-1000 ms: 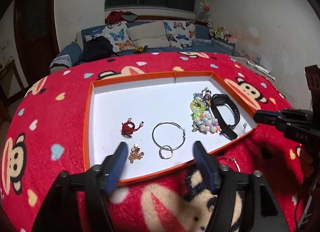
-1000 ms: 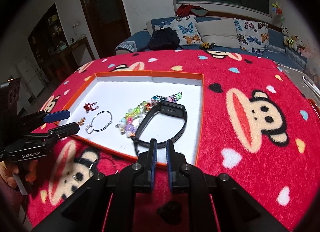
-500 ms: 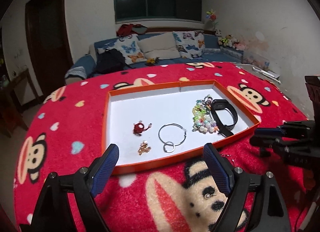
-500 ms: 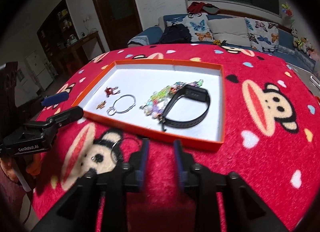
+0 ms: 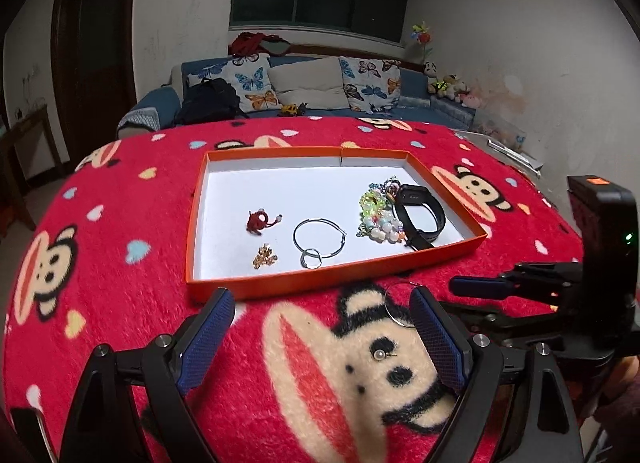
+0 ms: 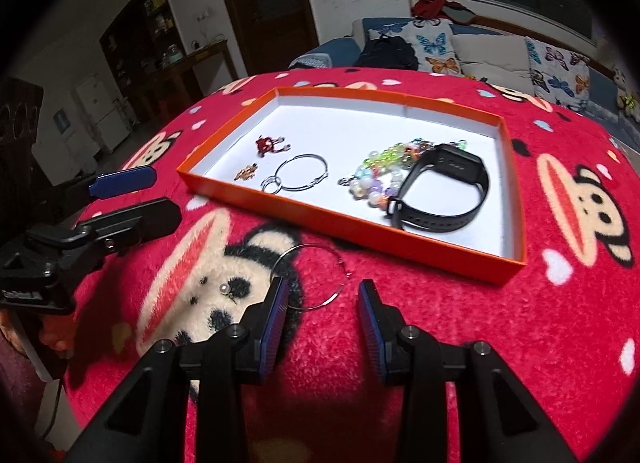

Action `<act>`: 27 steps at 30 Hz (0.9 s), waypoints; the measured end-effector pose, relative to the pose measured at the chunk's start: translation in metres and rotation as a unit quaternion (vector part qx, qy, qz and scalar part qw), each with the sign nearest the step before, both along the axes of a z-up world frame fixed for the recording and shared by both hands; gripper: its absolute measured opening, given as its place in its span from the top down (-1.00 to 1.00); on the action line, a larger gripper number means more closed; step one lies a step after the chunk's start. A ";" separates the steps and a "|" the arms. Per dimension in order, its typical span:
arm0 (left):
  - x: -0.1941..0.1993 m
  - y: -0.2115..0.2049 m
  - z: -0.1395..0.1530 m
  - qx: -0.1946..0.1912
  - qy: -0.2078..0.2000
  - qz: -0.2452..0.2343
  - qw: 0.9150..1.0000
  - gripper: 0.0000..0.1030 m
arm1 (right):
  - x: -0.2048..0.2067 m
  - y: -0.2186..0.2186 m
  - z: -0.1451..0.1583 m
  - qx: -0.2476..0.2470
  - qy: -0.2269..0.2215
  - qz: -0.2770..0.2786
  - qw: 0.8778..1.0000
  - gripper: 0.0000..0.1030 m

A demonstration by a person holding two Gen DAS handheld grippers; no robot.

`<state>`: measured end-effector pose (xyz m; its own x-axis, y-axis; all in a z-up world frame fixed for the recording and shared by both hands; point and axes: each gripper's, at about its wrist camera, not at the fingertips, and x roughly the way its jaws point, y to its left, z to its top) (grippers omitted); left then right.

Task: Organize jewelry
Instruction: 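Grasp the large silver hoop earring with the right tool while the left tool moves to the silver stud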

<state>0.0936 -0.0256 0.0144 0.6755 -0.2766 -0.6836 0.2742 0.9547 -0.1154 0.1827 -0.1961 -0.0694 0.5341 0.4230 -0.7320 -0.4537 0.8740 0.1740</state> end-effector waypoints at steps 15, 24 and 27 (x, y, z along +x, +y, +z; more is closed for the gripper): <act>-0.008 0.012 0.006 -0.023 -0.016 0.003 1.000 -0.85 | 0.025 0.012 -0.003 -0.008 0.003 0.049 0.999 0.06; -0.009 0.010 -0.003 -0.034 0.014 -0.019 0.999 -0.85 | 0.016 0.018 -0.006 -0.014 0.011 0.084 0.996 0.05; -0.011 0.008 -0.005 -0.035 0.019 -0.026 0.999 -0.85 | 0.007 0.020 -0.004 -0.028 0.011 0.104 0.994 0.05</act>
<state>0.0822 -0.0173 0.0095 0.6322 -0.3588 -0.6867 0.3180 0.9284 -0.1923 0.1895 -0.1762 -0.0731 0.4234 0.4808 -0.7678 -0.6223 0.7703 0.1393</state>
